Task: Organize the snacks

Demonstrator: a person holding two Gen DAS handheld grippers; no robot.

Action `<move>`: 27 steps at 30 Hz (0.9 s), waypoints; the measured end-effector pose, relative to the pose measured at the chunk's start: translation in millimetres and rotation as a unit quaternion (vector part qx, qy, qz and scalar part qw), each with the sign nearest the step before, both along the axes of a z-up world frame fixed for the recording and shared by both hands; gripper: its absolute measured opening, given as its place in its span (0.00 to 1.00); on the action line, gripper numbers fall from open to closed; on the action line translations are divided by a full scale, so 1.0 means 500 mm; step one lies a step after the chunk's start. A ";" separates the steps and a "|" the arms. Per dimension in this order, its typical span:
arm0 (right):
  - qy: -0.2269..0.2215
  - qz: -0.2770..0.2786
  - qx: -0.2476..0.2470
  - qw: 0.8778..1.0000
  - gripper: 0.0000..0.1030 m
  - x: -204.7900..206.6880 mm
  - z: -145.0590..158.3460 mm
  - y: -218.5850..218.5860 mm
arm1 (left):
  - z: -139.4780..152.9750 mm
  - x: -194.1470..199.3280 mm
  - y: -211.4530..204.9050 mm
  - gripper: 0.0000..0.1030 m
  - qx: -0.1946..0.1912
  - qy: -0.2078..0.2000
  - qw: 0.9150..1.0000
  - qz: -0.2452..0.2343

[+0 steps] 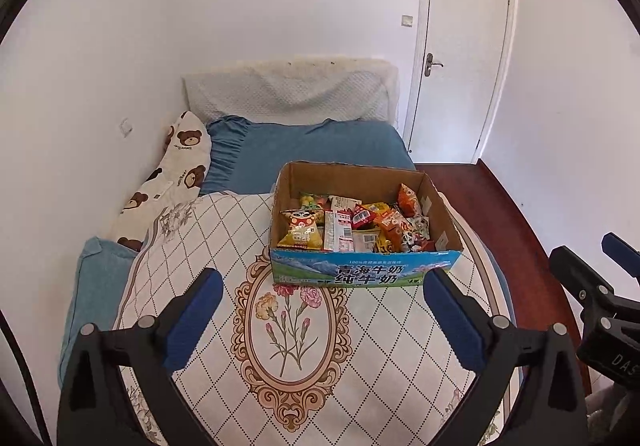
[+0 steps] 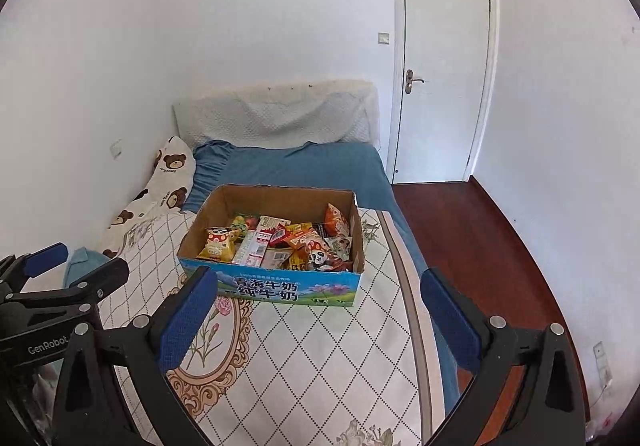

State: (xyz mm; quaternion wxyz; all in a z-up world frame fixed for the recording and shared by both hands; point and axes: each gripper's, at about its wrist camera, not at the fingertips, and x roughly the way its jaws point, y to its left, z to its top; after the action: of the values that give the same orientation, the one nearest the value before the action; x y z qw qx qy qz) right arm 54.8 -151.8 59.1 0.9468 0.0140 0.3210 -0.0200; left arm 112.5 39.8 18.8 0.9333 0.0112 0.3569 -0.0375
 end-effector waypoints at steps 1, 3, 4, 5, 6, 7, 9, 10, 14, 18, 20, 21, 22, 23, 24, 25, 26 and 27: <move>0.001 -0.003 0.000 1.000 1.00 0.009 -0.006 -0.002 | -0.004 0.010 -0.001 1.00 0.001 -0.001 1.000 0.002; -0.001 -0.009 -0.001 1.000 1.00 0.030 -0.020 -0.009 | -0.012 0.028 -0.004 1.00 0.004 -0.003 1.000 0.007; 0.000 -0.009 0.002 1.000 1.00 0.041 -0.028 -0.012 | -0.018 0.039 -0.005 1.00 0.007 -0.002 1.000 0.010; 0.000 -0.007 0.006 1.000 1.00 0.050 -0.036 -0.014 | -0.025 0.052 -0.007 1.00 0.010 0.000 1.000 0.012; 0.000 -0.007 0.008 1.000 1.00 0.061 -0.045 -0.015 | -0.032 0.062 -0.007 1.00 0.012 0.000 1.000 0.015; 0.000 -0.010 0.006 1.000 1.00 0.073 -0.052 -0.016 | -0.042 0.076 -0.010 1.00 0.016 0.004 1.000 0.017; 0.002 -0.019 0.003 1.000 1.00 0.093 -0.069 -0.020 | -0.058 0.098 -0.014 1.00 0.018 0.011 1.000 0.020; 0.003 -0.021 0.004 1.000 1.00 0.104 -0.075 -0.022 | -0.068 0.111 -0.016 1.00 0.020 0.019 0.999 0.023; 0.010 -0.027 0.001 1.000 1.00 0.144 -0.102 -0.028 | -0.100 0.146 -0.022 1.00 0.018 0.036 0.999 0.025; 0.022 -0.023 0.003 1.000 1.00 0.181 -0.126 -0.034 | -0.127 0.177 -0.028 1.00 0.025 0.050 0.998 0.026; 0.025 -0.024 0.000 0.999 1.00 0.196 -0.136 -0.037 | -0.136 0.188 -0.030 1.00 0.029 0.053 0.998 0.026; 0.027 -0.025 -0.001 0.999 1.00 0.203 -0.140 -0.038 | -0.137 0.190 -0.032 1.00 0.030 0.055 0.998 0.026; 0.029 -0.027 -0.002 0.999 1.00 0.211 -0.146 -0.040 | -0.139 0.194 -0.032 1.00 0.031 0.056 0.998 0.027; 0.032 -0.028 -0.003 0.999 1.00 0.217 -0.151 -0.041 | -0.140 0.197 -0.033 1.00 0.030 0.056 0.998 0.025; 0.035 -0.028 -0.003 0.999 1.00 0.224 -0.155 -0.041 | -0.140 0.198 -0.034 1.00 0.030 0.056 0.998 0.025; 0.036 -0.028 -0.002 0.999 1.00 0.229 -0.160 -0.042 | -0.139 0.199 -0.035 1.00 0.032 0.055 0.998 0.026; 0.038 -0.028 -0.004 0.999 1.00 0.236 -0.165 -0.042 | -0.138 0.200 -0.036 1.00 0.033 0.053 0.998 0.024; 0.040 -0.028 -0.004 0.999 1.00 0.241 -0.169 -0.042 | -0.138 0.202 -0.037 1.00 0.033 0.053 0.998 0.024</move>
State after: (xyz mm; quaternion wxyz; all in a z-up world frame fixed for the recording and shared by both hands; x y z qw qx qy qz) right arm 175.1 -172.7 -25.1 0.9324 0.0179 0.3578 -0.0485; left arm 213.3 21.4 -50.2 0.9127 0.0319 0.4073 -0.0042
